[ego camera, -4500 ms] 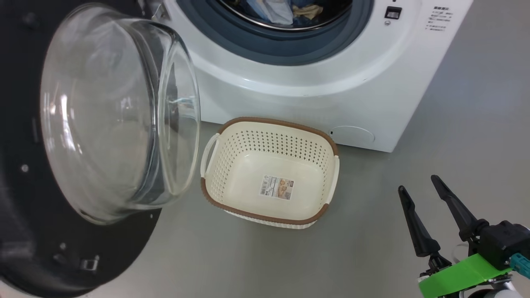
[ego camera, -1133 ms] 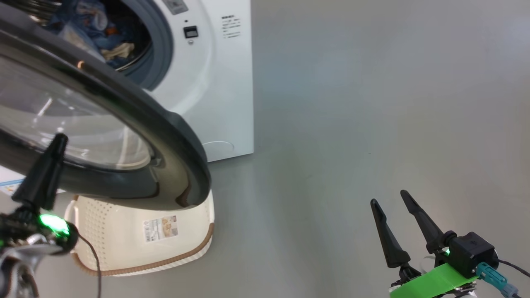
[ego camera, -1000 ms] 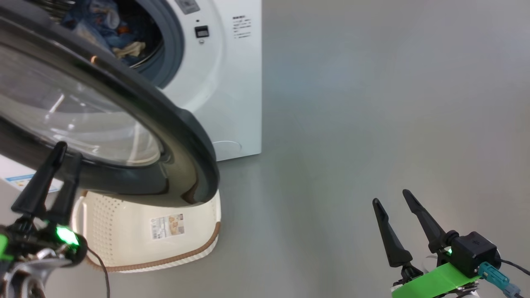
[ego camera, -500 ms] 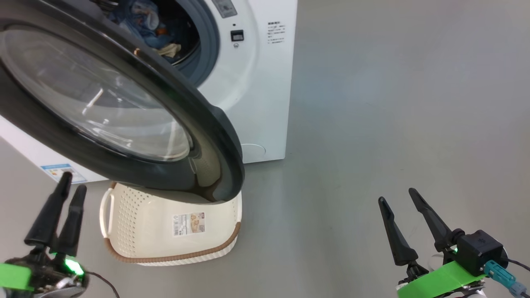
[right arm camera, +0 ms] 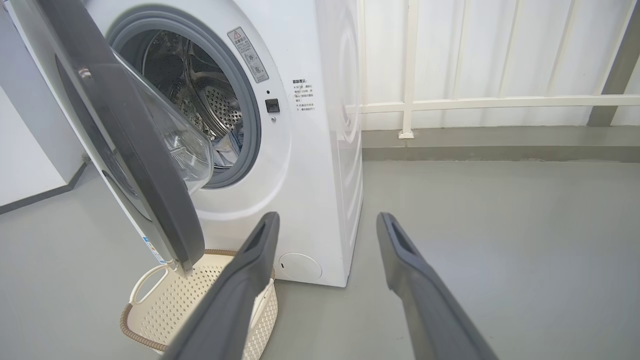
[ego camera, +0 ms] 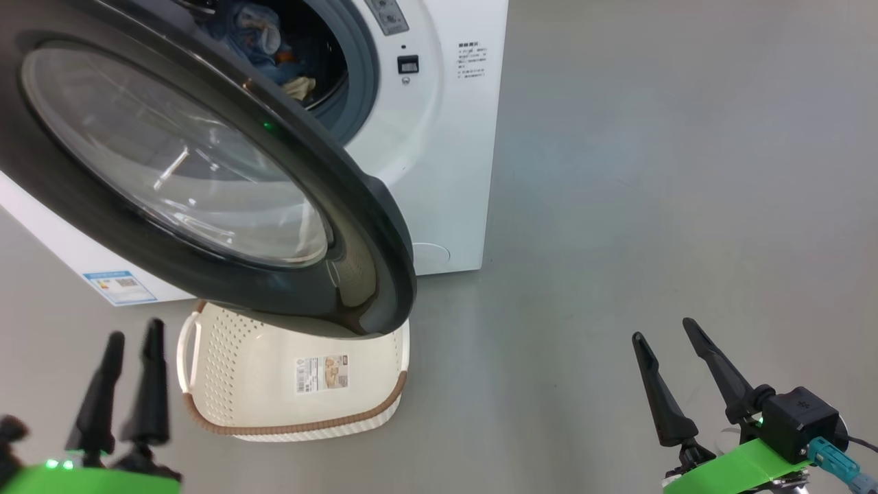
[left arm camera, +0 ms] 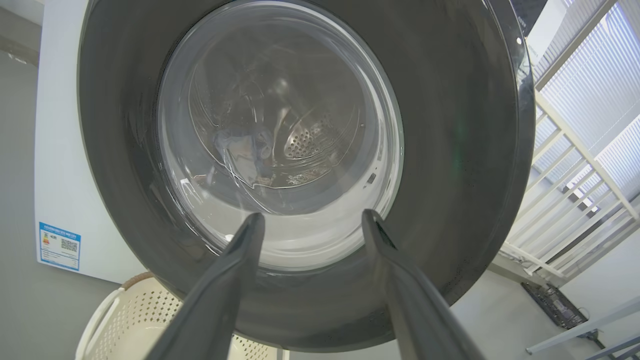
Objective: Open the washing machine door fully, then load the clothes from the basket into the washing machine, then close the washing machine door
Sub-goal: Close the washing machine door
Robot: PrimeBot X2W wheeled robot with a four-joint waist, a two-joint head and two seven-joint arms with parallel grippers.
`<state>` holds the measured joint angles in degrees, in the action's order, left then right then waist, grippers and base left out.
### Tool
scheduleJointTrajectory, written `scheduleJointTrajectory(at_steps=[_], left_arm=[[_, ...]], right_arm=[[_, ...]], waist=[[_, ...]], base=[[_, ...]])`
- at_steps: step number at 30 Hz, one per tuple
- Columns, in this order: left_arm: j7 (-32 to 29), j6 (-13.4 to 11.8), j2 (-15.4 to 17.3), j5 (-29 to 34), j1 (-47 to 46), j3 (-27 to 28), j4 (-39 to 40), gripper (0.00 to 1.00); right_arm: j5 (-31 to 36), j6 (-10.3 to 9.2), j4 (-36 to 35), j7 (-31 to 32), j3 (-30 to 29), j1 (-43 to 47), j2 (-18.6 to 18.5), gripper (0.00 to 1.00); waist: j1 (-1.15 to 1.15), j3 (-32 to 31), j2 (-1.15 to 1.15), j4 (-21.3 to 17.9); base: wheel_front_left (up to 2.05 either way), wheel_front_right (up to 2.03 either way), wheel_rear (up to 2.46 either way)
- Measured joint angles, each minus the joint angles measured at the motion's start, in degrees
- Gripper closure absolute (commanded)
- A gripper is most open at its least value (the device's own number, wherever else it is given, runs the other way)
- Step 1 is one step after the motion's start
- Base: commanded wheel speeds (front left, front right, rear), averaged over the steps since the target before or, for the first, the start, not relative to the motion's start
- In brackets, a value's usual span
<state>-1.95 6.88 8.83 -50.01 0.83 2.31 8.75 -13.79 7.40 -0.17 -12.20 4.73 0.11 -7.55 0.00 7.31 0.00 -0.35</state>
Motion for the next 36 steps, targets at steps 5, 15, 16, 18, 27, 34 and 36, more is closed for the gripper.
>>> scheduleJointTrajectory(at_steps=[5,15,16,18,27,34,36], left_arm=[[5.84,-3.03,0.62,14.4,2.85,-3.88,-0.87,0.0],[10.76,-8.17,1.14,25.5,7.36,-6.88,-5.79,0.0],[11.14,-8.23,1.23,26.09,7.43,-7.14,-6.23,0.0],[11.39,-8.34,1.33,26.73,7.53,-7.55,-7.03,0.0],[12.21,-8.71,1.37,26.74,8.28,-8.02,-8.39,0.0],[12.62,-9.16,1.45,27.32,8.28,-8.28,-8.58,0.0],[12.63,-9.18,1.47,27.32,8.28,-8.33,-8.58,0.0]], right_arm=[[0.0,0.0,-0.13,0.09,-0.03,0.02,0.0,0.0],[0.09,0.0,-0.25,0.54,-0.92,1.74,0.05,0.0],[0.09,0.0,-0.35,0.56,-1.1,2.05,0.07,0.0],[0.1,0.0,-0.34,0.6,-1.35,2.57,0.1,0.0],[0.62,0.0,-0.73,1.1,-1.55,2.93,0.44,0.0],[1.11,0.0,-0.76,1.11,-1.85,3.48,0.66,0.0],[1.11,0.0,-0.75,1.3,-1.86,3.48,0.68,0.0]], waist=[[0.0,-0.86,0.0,0.12],[0.0,-3.49,0.0,0.32],[0.0,-3.73,0.0,0.31],[0.0,-4.23,0.0,0.29],[0.0,-4.98,0.0,-0.21],[0.0,-5.05,0.0,-0.43],[0.0,-5.08,0.0,-0.49]], base=[[0.0,0.0,0.0],[0.0,0.0,0.0],[0.0,0.0,0.0],[0.0,0.0,0.0],[0.0,0.0,0.0],[0.0,0.0,0.0],[0.0,0.0,0.0]])
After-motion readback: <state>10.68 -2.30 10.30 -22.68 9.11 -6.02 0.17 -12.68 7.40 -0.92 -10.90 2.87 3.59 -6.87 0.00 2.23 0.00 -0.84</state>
